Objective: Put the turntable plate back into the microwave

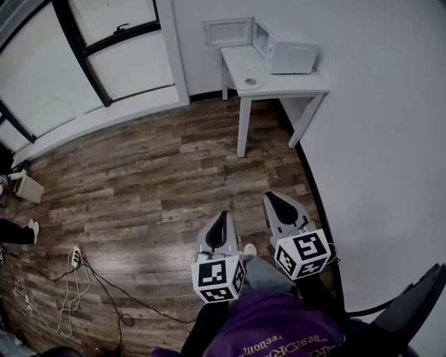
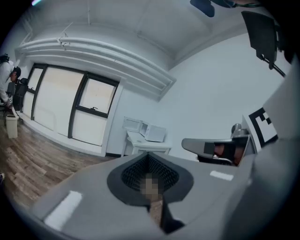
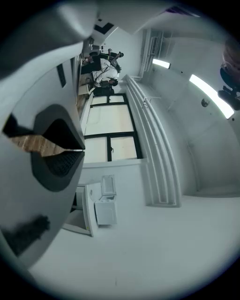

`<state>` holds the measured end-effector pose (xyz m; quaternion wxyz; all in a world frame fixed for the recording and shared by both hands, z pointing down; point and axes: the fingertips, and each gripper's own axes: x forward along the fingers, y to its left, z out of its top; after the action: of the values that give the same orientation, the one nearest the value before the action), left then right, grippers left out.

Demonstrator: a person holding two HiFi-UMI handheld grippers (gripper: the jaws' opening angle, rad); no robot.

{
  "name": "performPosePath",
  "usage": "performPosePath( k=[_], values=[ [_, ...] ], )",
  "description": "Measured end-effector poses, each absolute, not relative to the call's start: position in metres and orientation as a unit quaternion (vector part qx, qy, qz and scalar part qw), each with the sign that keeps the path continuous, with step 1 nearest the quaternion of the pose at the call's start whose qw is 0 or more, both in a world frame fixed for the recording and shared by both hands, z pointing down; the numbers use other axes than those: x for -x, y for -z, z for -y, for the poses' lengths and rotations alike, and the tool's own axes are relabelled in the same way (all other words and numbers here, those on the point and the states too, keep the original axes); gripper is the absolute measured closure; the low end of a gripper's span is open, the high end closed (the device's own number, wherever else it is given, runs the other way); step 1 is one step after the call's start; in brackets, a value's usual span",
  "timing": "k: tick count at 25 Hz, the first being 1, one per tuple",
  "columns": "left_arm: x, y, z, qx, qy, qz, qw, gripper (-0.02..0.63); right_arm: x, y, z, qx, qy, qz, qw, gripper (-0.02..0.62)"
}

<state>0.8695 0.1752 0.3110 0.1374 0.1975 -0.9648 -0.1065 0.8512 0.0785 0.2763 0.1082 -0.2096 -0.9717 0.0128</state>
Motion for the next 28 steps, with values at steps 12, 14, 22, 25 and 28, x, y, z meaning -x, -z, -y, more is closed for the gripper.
performPosePath(
  k=[12, 14, 22, 25, 28],
  values=[
    [-0.78, -0.314, -0.171, -0.189, 0.096, 0.968, 0.136, 0.603, -0.754, -0.279, -0.07, 0.216, -0.015, 0.971, 0.102, 0.584],
    [-0.758, -0.309, -0.168, -0.19, 0.093, 0.968, 0.133, 0.603, -0.733, -0.277, -0.065, 0.215, -0.018, 0.971, 0.1, 0.584],
    [-0.676, -0.303, -0.156, -0.169, 0.086, 0.972, 0.135, 0.603, -0.65, -0.273, -0.043, 0.226, -0.019, 0.968, 0.107, 0.584],
    [-0.648, -0.3, -0.154, -0.162, 0.085, 0.974, 0.133, 0.603, -0.62, -0.271, -0.038, 0.231, -0.02, 0.967, 0.106, 0.584],
    [-0.622, -0.298, -0.15, -0.158, 0.082, 0.975, 0.132, 0.603, -0.593, -0.268, -0.035, 0.237, -0.02, 0.966, 0.103, 0.584]
  ],
)
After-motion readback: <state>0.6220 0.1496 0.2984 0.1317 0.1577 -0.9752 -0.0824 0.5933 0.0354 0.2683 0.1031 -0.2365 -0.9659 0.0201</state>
